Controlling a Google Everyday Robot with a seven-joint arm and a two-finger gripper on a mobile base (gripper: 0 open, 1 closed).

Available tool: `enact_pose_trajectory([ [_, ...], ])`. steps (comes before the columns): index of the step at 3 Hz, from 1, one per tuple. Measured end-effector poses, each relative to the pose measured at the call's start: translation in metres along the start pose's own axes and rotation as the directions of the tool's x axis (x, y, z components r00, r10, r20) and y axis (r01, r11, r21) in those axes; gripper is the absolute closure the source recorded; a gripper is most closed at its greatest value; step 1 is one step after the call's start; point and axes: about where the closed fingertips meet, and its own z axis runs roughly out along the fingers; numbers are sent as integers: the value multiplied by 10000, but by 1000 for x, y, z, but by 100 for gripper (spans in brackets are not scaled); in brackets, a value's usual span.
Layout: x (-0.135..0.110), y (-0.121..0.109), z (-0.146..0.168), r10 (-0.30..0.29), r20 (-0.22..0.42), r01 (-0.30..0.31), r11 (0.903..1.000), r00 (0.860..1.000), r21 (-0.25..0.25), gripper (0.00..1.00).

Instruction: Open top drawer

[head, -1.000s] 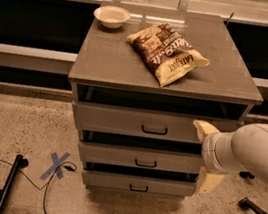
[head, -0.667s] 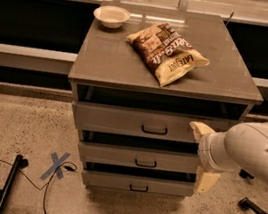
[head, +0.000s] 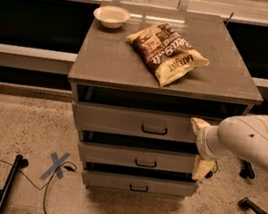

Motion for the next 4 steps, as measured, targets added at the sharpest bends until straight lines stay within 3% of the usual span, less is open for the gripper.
enact_pose_trajectory([
  [2,23,-41,17,302,115,-308,9976,9995,615,0],
  [4,26,-64,30,274,461,-290,9989,9986,361,42],
])
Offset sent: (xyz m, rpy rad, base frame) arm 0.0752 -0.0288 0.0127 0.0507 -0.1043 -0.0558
